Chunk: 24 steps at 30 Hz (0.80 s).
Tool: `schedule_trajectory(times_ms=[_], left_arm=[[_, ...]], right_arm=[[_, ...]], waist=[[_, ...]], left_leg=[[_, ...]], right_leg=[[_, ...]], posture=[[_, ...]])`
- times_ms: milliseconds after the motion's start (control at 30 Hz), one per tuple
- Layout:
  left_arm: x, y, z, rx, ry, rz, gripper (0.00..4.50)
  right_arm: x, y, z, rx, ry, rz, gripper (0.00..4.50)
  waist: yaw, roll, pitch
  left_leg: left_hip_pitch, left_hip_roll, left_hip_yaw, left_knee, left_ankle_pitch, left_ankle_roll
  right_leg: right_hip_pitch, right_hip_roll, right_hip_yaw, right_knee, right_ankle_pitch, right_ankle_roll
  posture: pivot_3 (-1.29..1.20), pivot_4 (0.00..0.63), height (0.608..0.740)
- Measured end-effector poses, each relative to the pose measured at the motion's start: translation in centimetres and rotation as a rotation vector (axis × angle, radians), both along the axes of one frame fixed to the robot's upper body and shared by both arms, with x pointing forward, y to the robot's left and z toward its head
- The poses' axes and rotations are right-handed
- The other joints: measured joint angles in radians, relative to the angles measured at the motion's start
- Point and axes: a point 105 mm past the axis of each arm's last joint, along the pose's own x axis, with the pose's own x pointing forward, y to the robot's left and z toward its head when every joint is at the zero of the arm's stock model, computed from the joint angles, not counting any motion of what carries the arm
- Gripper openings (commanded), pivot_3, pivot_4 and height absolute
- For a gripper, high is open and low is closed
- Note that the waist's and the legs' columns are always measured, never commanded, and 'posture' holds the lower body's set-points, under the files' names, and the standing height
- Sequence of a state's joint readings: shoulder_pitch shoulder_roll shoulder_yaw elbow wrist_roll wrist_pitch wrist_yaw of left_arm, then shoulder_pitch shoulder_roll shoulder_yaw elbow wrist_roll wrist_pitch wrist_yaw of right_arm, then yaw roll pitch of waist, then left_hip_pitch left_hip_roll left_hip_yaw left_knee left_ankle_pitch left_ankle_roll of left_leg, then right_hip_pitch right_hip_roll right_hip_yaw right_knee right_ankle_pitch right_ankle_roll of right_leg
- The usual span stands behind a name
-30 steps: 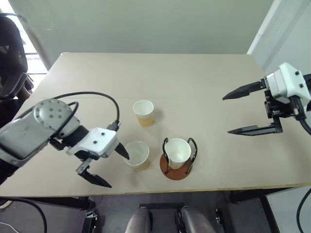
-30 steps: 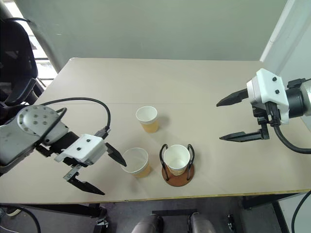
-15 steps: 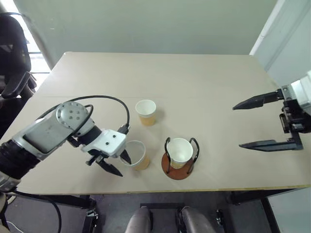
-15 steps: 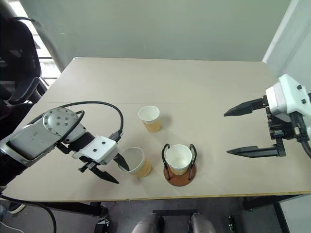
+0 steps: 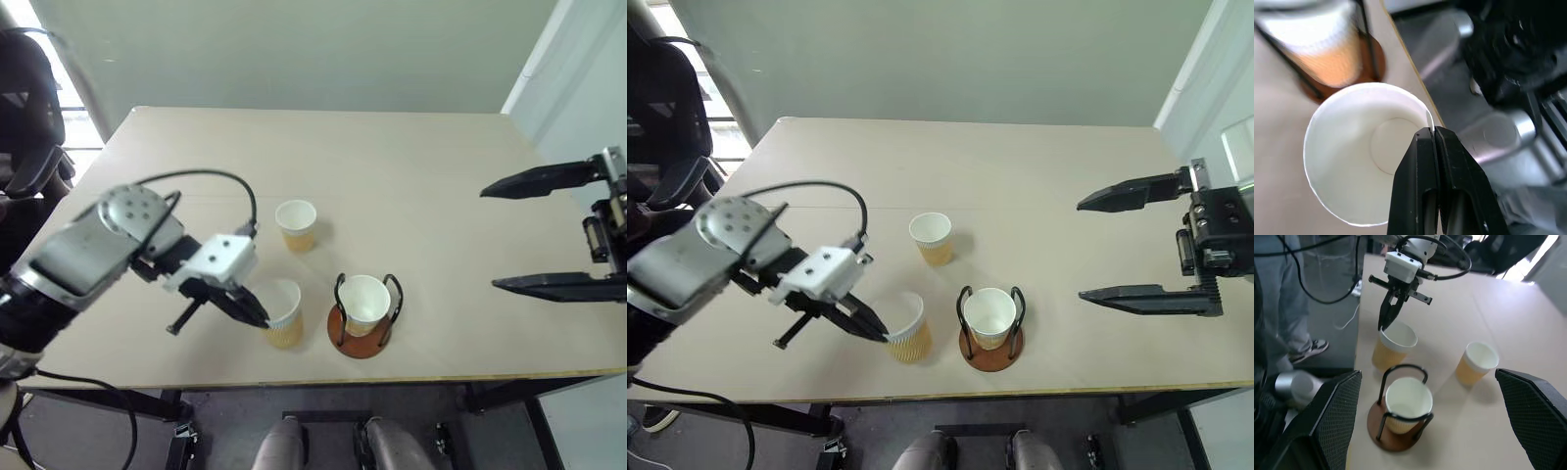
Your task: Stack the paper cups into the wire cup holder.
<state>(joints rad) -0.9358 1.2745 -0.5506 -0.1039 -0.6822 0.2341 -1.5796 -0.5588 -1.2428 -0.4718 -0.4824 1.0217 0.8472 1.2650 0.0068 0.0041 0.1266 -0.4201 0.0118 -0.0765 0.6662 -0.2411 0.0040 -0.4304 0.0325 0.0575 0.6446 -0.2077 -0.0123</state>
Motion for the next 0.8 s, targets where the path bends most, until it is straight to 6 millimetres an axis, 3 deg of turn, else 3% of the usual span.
schedule_trajectory(times_ms=[133,267,433,700,800], left_arm=[[0.5,-0.1,5.6,-0.080,-0.156,0.002,0.05],[0.4,-1.9,8.2,-0.140,-0.222,-0.095,0.05],[0.5,-5.5,8.1,-0.153,-0.213,-0.277,0.05],[1.2,-9.2,6.2,-0.155,-0.165,-0.435,0.05],[1.7,-9.7,5.4,-0.146,-0.148,-0.444,0.05]], right_arm=[[-0.3,0.0,0.7,0.037,-0.014,-0.005,4.50],[-0.4,0.2,1.5,0.074,-0.035,-0.003,4.50],[-0.3,-0.1,1.9,0.071,-0.055,-0.046,4.50],[-0.9,-0.8,2.1,0.045,-0.083,-0.145,4.50],[-1.1,-0.8,1.9,0.041,-0.075,-0.164,4.50]], waist=[[0.000,0.001,0.000],[0.003,0.002,0.000],[0.007,0.002,0.000],[0.010,0.004,0.001],[0.012,0.004,0.001]], left_leg=[[0.000,-0.001,0.000,-0.001,0.000,0.000],[0.000,-0.002,0.000,-0.001,-0.001,0.002],[-0.001,-0.002,0.000,0.001,-0.003,0.004],[-0.002,-0.003,0.001,0.001,-0.006,0.007],[-0.003,-0.004,0.002,0.001,-0.008,0.008]], right_leg=[[0.000,0.000,0.001,-0.001,0.000,0.000],[0.000,0.000,0.002,-0.001,-0.001,0.001],[0.001,-0.001,0.002,-0.002,0.003,0.013],[0.002,-0.002,0.002,-0.003,0.000,0.019],[0.002,-0.002,0.003,-0.003,-0.001,0.021]], posture=[[0.00,0.150,0.740],[0.00,0.150,0.740],[0.00,0.150,0.740],[0.00,0.150,0.740],[0.00,0.150,0.740]])
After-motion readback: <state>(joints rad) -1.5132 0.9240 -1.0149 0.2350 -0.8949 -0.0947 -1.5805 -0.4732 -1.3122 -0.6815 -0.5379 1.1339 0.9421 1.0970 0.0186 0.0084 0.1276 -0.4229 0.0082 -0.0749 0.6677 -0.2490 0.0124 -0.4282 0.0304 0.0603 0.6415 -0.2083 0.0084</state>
